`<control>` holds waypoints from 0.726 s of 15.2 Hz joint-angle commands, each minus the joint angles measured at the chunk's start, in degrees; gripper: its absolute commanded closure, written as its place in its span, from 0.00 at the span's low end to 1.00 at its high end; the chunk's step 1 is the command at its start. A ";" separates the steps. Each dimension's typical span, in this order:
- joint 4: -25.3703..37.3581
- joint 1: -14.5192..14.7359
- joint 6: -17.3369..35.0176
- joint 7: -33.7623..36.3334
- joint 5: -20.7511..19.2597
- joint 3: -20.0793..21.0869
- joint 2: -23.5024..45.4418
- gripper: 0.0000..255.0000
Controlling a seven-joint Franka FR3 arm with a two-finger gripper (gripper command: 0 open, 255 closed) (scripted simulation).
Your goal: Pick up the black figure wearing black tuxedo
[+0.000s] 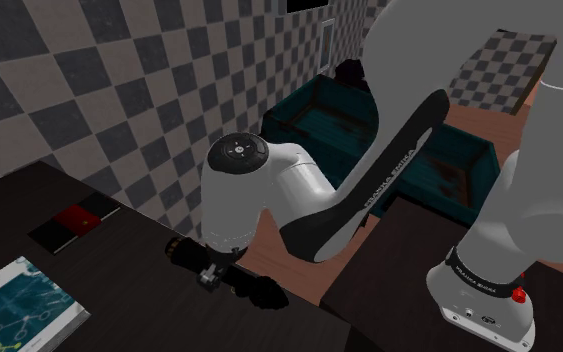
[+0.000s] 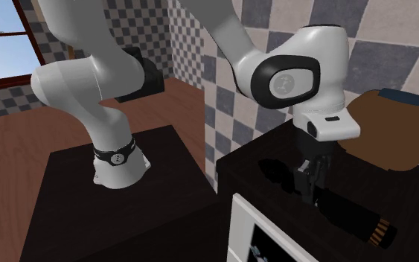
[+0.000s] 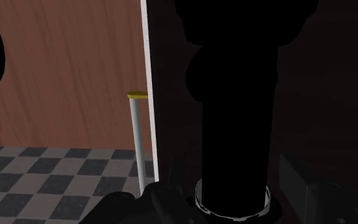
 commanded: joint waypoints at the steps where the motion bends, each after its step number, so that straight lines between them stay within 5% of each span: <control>1: 0.08 -0.73 -1.04 -1.82 2.37 1.02 -1.51 1.00; 11: 1.14 -2.77 -5.96 -9.25 11.93 3.86 -7.82 1.00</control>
